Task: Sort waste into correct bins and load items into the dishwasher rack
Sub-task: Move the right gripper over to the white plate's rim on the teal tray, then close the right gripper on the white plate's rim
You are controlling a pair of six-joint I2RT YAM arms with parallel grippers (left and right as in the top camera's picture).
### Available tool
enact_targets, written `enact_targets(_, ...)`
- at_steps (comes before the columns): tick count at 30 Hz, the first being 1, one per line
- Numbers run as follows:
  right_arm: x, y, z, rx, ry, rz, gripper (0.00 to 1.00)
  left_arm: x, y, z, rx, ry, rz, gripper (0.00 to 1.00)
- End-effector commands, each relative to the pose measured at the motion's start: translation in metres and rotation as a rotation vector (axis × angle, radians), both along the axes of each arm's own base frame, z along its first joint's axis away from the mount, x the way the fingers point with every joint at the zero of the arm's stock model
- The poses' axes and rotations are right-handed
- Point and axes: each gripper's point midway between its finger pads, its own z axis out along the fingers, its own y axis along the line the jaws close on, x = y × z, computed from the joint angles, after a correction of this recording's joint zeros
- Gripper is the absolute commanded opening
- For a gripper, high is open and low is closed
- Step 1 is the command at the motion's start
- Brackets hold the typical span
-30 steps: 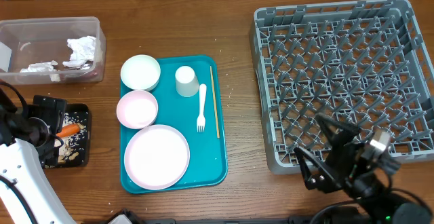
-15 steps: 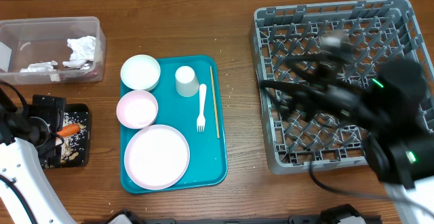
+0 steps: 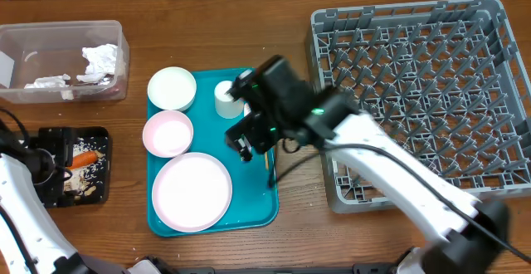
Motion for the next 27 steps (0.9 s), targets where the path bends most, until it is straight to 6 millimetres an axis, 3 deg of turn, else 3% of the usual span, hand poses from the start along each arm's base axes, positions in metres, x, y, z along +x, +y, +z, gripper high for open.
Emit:
enact_targets(1, -0.026, 0.032, -0.009, 0.038, 0.072, 0.102, 1.0, -0.004, 0.004, -0.007, -0.026, 0.022, 0.038, 1.0)
enact_targets(7, -0.06, 0.071, -0.045, 0.005, 0.111, 0.218, 1.0, -0.007, 0.008, -0.01, -0.012, 0.047, 0.041, 1.0)
enact_targets(11, -0.061, 0.086, -0.067, -0.016, 0.107, 0.216, 1.0, -0.007, 0.008, -0.01, -0.012, 0.047, 0.041, 1.0)
enact_targets(16, -0.031, 0.071, -0.106, -0.159, 0.082, -0.018, 1.0, -0.007, 0.008, -0.01, -0.011, 0.047, 0.041, 1.0)
enact_targets(21, -0.03, 0.071, -0.131, -0.196, 0.111, -0.025, 0.99, -0.007, 0.008, -0.01, -0.012, 0.047, 0.041, 1.0)
enact_targets(27, -0.031, 0.069, -0.158, -0.237, 0.15, -0.044, 0.85, -0.007, 0.008, -0.01, -0.012, 0.047, 0.041, 1.0)
